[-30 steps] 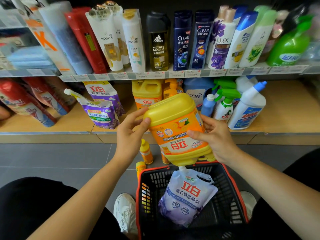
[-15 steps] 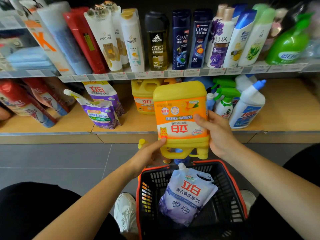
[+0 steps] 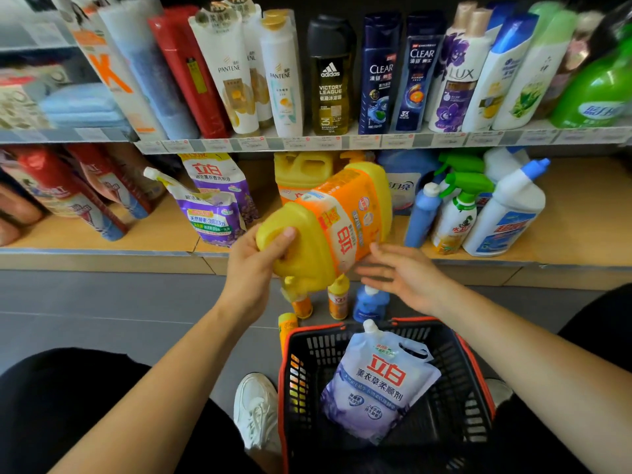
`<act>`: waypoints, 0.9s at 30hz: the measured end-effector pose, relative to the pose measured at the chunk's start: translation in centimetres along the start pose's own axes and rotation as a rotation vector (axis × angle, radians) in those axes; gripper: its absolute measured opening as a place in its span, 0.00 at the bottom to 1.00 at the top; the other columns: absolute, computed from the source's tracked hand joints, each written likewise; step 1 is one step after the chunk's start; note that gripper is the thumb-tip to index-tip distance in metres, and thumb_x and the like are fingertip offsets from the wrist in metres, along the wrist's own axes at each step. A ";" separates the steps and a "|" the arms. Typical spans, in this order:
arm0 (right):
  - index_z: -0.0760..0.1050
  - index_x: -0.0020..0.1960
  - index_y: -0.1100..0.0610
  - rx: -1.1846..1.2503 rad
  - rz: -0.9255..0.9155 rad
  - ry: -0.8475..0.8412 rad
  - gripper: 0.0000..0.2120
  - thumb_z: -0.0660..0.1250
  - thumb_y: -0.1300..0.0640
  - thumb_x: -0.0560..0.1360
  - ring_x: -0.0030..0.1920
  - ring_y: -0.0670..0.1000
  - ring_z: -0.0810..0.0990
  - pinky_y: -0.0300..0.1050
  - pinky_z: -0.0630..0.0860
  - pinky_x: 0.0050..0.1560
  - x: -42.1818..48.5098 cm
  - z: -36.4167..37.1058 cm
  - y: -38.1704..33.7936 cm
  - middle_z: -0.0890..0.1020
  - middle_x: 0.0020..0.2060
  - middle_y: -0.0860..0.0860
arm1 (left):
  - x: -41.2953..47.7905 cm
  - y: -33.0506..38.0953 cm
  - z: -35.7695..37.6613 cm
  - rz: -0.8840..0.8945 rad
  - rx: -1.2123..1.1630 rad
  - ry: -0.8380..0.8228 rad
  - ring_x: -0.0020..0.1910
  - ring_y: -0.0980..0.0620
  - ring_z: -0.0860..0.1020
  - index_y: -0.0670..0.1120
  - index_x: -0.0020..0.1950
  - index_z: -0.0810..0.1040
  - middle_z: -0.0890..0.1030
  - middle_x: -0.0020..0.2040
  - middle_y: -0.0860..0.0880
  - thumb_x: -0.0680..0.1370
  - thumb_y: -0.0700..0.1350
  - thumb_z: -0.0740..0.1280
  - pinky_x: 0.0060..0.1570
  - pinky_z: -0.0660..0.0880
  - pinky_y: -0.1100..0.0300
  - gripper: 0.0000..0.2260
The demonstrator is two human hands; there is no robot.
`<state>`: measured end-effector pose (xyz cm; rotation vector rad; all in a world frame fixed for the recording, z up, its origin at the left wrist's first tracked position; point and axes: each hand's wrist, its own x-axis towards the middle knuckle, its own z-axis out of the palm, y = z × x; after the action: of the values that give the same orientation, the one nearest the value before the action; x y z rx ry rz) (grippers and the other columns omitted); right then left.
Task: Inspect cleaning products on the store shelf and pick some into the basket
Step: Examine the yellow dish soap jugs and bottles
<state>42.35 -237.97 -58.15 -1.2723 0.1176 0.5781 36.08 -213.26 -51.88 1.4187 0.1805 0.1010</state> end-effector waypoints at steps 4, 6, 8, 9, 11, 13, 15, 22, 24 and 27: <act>0.81 0.58 0.60 -0.504 -0.103 0.013 0.13 0.74 0.58 0.75 0.46 0.50 0.86 0.40 0.79 0.46 1.7 0.9 2.7 0.87 0.44 0.52 | -0.2 1.8 -1.3 0.137 0.264 0.165 0.46 0.51 0.84 0.41 0.51 0.83 0.85 0.46 0.44 0.68 0.52 0.80 0.47 0.82 0.48 0.19; 0.82 0.57 0.61 -0.699 -0.210 0.002 0.13 0.75 0.60 0.74 0.48 0.50 0.85 0.39 0.80 0.49 2.8 0.9 3.3 0.86 0.45 0.51 | 0.0 2.1 -2.4 0.144 0.414 0.206 0.43 0.50 0.83 0.39 0.47 0.83 0.84 0.43 0.43 0.66 0.53 0.81 0.45 0.81 0.44 0.20; 0.81 0.61 0.57 -0.955 -0.316 -0.015 0.17 0.76 0.57 0.73 0.56 0.51 0.82 0.38 0.78 0.55 3.7 0.5 3.9 0.84 0.52 0.50 | 0.4 2.3 -3.7 0.112 0.517 0.233 0.45 0.46 0.83 0.39 0.45 0.83 0.84 0.43 0.42 0.66 0.51 0.82 0.45 0.82 0.40 0.19; 0.78 0.65 0.55 -1.113 -0.360 -0.027 0.21 0.75 0.55 0.74 0.61 0.52 0.80 0.41 0.76 0.58 4.2 0.2 4.2 0.82 0.59 0.51 | 0.8 2.2 -4.4 0.094 0.569 0.239 0.46 0.45 0.83 0.41 0.45 0.84 0.85 0.44 0.43 0.66 0.51 0.82 0.45 0.81 0.39 0.18; 0.69 0.74 0.52 -1.365 -0.349 -0.095 0.30 0.74 0.51 0.75 0.71 0.55 0.71 0.49 0.70 0.68 5.1 -0.5 5.2 0.72 0.72 0.51 | 1.7 1.9 -5.9 0.055 0.681 0.245 0.47 0.45 0.82 0.43 0.43 0.84 0.84 0.44 0.44 0.65 0.53 0.83 0.44 0.81 0.40 0.17; 0.58 0.80 0.50 -1.485 -0.258 -0.197 0.37 0.72 0.49 0.76 0.76 0.57 0.63 0.56 0.64 0.74 5.8 -1.1 6.3 0.59 0.79 0.49 | 2.7 1.1 -7.3 -0.004 0.778 0.259 0.46 0.47 0.82 0.44 0.43 0.84 0.84 0.43 0.47 0.64 0.55 0.83 0.44 0.81 0.42 0.18; 0.51 0.81 0.48 -1.523 -0.196 -0.252 0.40 0.71 0.48 0.77 0.77 0.58 0.61 0.58 0.63 0.74 6.1 -1.6 7.4 0.53 0.81 0.46 | 3.7 -0.2 -8.5 -0.084 0.854 0.284 0.45 0.47 0.81 0.46 0.43 0.84 0.84 0.43 0.49 0.63 0.57 0.83 0.46 0.82 0.42 0.19; 0.46 0.81 0.45 -1.469 -0.213 -0.200 0.43 0.71 0.50 0.77 0.72 0.57 0.63 0.56 0.70 0.67 6.1 -2.2 9.2 0.61 0.78 0.46 | 5.8 -7.6 -9.9 -0.322 1.068 0.324 0.40 0.44 0.79 0.43 0.36 0.79 0.80 0.36 0.45 0.66 0.58 0.80 0.39 0.77 0.50 0.20; 0.44 0.81 0.44 -1.465 -0.214 -0.203 0.44 0.71 0.50 0.77 0.72 0.57 0.62 0.56 0.72 0.65 6.0 -2.4 9.5 0.63 0.77 0.47 | 5.8 -10.0 -9.7 -0.363 1.060 0.270 0.38 0.42 0.77 0.40 0.34 0.77 0.77 0.33 0.45 0.69 0.54 0.80 0.34 0.73 0.51 0.20; 0.42 0.81 0.43 -1.463 -0.217 -0.201 0.46 0.71 0.50 0.77 0.71 0.57 0.61 0.55 0.72 0.62 6.1 -2.7 10.0 0.66 0.75 0.49 | 6.0 -12.7 -9.7 -0.433 1.056 0.218 0.41 0.41 0.79 0.38 0.40 0.80 0.80 0.38 0.42 0.72 0.52 0.78 0.38 0.75 0.49 0.17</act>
<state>43.41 -236.62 -70.03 -2.5655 -0.7394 0.5843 39.66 -204.69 -66.22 2.3747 0.8013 -0.2380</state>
